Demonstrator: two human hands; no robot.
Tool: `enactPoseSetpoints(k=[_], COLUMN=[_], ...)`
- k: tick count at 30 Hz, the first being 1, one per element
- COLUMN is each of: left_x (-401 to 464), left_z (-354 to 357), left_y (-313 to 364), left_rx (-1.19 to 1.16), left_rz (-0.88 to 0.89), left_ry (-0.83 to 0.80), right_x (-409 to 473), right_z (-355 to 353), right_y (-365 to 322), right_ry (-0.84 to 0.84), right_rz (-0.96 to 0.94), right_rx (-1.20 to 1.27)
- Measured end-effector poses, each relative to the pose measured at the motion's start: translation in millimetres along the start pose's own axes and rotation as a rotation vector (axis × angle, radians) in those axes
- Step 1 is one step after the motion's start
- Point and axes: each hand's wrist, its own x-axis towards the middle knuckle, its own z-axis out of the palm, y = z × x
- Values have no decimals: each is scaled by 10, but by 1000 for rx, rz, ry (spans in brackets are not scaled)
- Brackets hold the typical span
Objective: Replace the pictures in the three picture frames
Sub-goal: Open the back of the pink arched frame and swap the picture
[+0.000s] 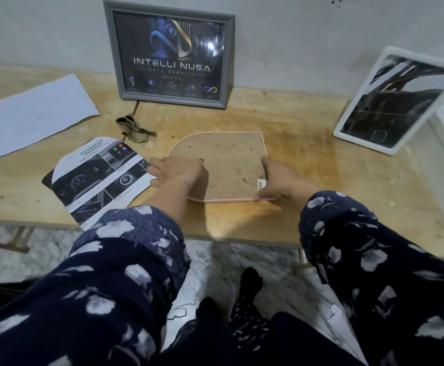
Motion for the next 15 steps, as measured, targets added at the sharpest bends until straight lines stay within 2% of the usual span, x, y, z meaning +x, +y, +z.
enactPoseSetpoints(k=[10,15], left_x=[192,445], left_z=[-141,-17], left_y=[43,-2], left_rx=[56,253], left_rz=[-21,3], left_ry=[-112,-189], right_x=[28,47], right_z=[21,24], right_y=[18,-7], right_ry=[16,3], right_rz=[7,3], right_rx=[-41,-91])
